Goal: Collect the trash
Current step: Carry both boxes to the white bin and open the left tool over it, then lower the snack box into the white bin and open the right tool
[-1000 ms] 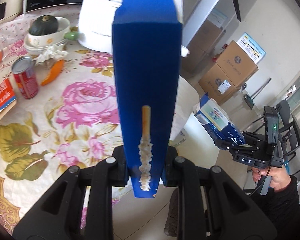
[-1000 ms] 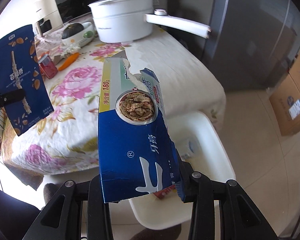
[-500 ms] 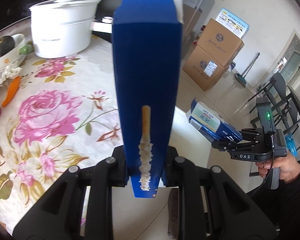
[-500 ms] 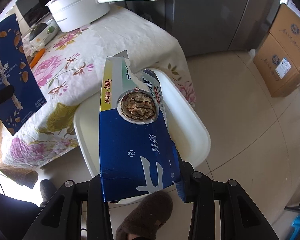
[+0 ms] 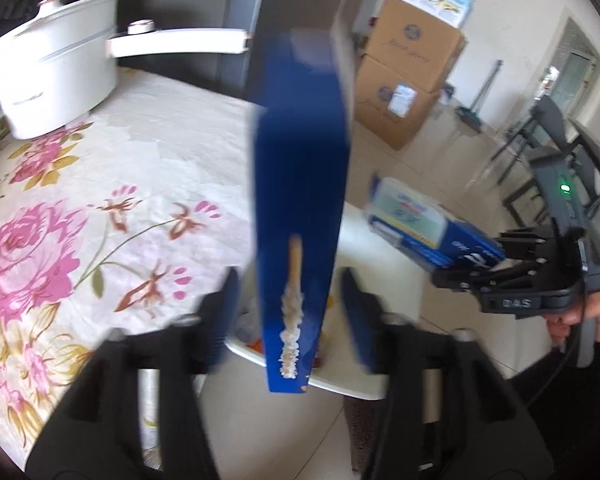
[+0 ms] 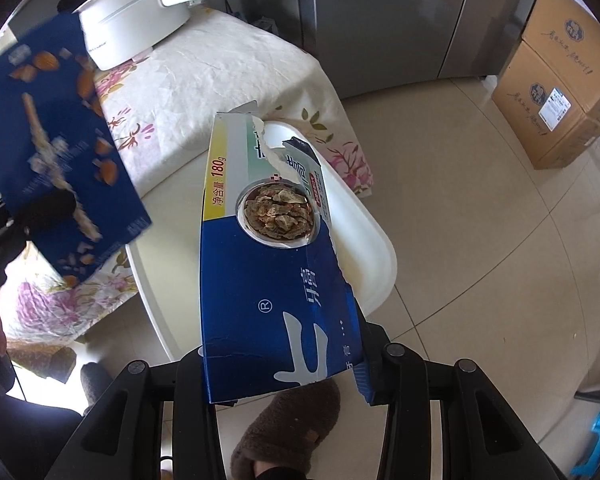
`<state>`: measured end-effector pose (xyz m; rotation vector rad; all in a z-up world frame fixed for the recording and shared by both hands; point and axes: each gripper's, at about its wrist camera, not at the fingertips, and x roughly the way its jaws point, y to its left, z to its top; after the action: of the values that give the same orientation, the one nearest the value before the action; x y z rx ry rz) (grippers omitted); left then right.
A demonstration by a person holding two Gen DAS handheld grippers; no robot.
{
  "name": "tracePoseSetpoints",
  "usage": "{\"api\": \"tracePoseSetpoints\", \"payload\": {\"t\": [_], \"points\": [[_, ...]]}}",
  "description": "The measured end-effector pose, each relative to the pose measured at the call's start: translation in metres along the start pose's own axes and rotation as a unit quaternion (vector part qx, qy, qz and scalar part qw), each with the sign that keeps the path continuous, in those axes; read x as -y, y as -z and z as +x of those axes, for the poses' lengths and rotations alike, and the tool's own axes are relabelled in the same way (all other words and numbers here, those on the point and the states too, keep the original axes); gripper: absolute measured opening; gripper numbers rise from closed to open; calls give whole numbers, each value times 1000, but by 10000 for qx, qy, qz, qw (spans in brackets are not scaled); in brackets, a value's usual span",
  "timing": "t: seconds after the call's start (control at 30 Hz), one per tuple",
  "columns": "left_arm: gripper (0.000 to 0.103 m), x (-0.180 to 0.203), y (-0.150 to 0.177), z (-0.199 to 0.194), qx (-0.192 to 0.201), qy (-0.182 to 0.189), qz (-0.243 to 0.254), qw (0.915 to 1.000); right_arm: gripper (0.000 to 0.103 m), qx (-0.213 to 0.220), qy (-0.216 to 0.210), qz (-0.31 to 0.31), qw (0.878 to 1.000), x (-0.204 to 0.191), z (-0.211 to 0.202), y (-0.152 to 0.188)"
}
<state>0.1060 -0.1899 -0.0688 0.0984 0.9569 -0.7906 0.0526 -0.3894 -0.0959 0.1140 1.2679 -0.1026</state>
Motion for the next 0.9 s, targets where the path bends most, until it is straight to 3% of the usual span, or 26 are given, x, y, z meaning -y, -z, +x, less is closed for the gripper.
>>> {"api": "tracePoseSetpoints", "payload": {"t": [0.13, 0.57, 0.73, 0.9], "points": [[76, -15, 2, -1, -105, -107, -303, 9994, 43, -1, 1, 1, 10000, 2, 0, 2], [83, -30, 16, -16, -285, -574, -250, 9976, 46, 43, -20, -48, 10000, -6, 0, -1], [86, -33, 19, -21, -316, -681, -241, 9969, 70, 181, 13, 27, 9998, -13, -4, -8], [86, -39, 22, -27, -322, -781, -251, 9961, 78, 244, -48, 27, 9997, -19, -6, -12]]}}
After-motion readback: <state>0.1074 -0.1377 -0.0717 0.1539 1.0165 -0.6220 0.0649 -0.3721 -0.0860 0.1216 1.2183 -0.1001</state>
